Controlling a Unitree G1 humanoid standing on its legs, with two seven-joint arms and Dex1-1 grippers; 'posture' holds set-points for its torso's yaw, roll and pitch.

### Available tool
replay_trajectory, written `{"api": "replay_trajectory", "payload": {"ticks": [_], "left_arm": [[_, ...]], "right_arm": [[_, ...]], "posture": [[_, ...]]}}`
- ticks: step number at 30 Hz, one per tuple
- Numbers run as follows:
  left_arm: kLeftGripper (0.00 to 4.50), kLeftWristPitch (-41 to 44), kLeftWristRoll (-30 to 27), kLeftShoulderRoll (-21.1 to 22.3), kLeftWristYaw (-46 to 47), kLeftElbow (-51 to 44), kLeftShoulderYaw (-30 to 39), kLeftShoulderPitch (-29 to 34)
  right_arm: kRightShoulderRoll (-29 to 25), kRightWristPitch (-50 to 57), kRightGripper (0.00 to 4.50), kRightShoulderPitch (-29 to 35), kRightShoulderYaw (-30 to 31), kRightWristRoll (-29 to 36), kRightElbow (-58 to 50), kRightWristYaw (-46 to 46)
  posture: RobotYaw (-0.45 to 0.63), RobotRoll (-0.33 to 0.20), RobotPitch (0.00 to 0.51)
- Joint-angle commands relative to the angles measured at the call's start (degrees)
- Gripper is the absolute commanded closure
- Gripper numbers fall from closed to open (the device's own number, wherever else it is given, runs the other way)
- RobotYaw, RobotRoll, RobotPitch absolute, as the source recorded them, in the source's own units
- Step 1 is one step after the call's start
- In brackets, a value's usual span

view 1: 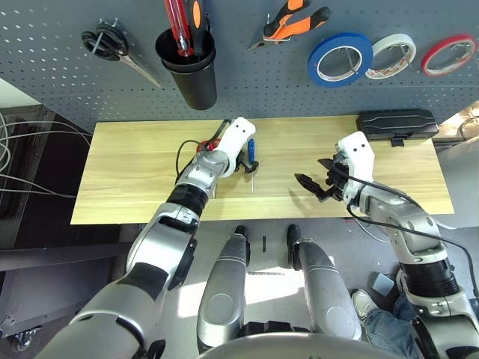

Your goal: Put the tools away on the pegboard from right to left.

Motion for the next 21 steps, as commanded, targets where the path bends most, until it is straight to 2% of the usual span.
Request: {"api": "replay_trajectory", "payload": {"ticks": [1,8,10,15,21], "left_arm": [[1.24,1.34,0.16,-1.22,-0.31,1.09,-0.2,1.65],[3.53,2.88,-2.24,-2.57,0.43,-4.62,2.59,3.55],[3.94,2.58,-2.88,-2.75,0.06,-8.42,3.0,4.66],[3.94,-0.19,-4.99,-3.28,0.62,-20.71,4.41,8.65],[3.94,-11.16,-7.58,-1.39,-3.03,-36.34,4.76,17.26]], "right_arm": [[-0.18,-0.95,0.0,0.54,1.01,-0.75,0.81,0.21],[-1.83,-3.27,0.0,-0.23,0.78,-1.58,1.91,1.62],[-2.63,-3.99,0.0,-0.32,0.5,-1.59,2.57,2.49],[-5.32,-6.72,0.0,-1.13,0.06,-1.9,5.32,5.03],[-6.98,-6.62,0.0,-2.38,-0.33,-0.27,4.74,8.03]], "posture": [[0.11,0.0,0.385],[0.11,0.0,0.377],[0.11,0.0,0.377],[0.11,0.0,0.375],[0.1,0.0,0.376]]}}
